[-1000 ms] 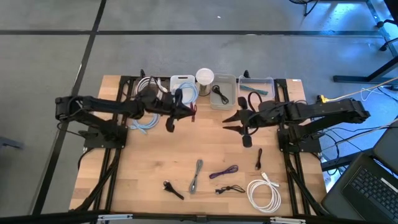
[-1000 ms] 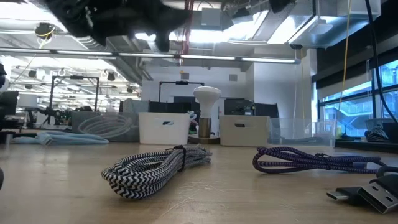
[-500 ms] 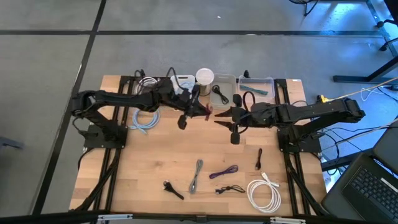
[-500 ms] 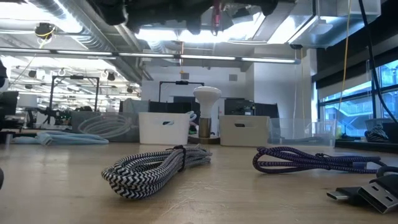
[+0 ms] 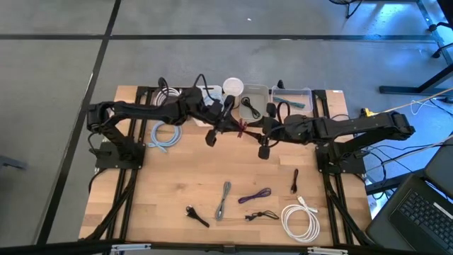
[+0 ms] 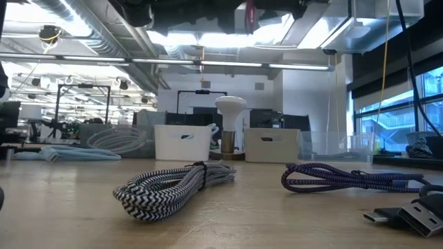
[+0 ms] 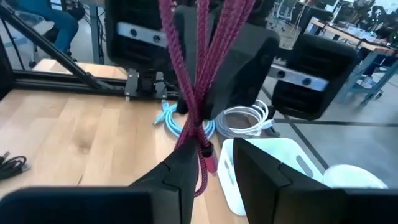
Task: Pick & Place USB Port
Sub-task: Put the red charger cable into the transparent bin
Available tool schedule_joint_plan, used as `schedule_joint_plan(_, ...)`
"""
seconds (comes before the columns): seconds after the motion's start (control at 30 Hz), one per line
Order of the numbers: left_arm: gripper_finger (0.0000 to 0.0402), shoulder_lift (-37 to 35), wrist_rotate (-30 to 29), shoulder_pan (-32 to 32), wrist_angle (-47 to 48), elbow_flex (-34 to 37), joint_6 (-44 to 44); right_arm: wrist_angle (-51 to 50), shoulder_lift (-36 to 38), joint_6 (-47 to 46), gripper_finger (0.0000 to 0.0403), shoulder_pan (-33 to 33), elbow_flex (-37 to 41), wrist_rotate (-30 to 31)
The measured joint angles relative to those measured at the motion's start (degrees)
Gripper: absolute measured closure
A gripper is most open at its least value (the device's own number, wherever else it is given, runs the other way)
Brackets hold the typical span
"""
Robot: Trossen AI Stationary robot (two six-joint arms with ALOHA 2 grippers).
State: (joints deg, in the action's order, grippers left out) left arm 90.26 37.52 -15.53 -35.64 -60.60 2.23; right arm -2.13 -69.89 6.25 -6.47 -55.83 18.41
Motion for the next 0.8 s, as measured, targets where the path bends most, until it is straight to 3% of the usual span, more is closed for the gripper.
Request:
schedule_joint_plan(0.47, 0.0389, -0.09, 1.42, -0.76, 2.4, -1.09, -0.91, 1.77, -1.16, 0.08, 0.0299, -0.01, 0.02, -0.46)
schedule_joint_plan(0.57, 0.0389, -0.09, 1.29, -0.76, 2.33, -1.12, -0.91, 1.95, -1.16, -0.48, 0.0325, -0.01, 0.02, -0.57)
schedule_joint_plan(0.67, 0.0389, -0.09, 1.23, -0.76, 2.44, -1.13, -0.91, 1.92, -1.16, -0.45, 0.0383, -0.01, 0.02, -0.63)
schedule_joint_plan(0.8, 0.0387, -0.09, 1.15, -0.75, 2.8, -1.13, -0.91, 1.94, -1.16, -0.46, 0.0398, -0.01, 0.02, -0.46)
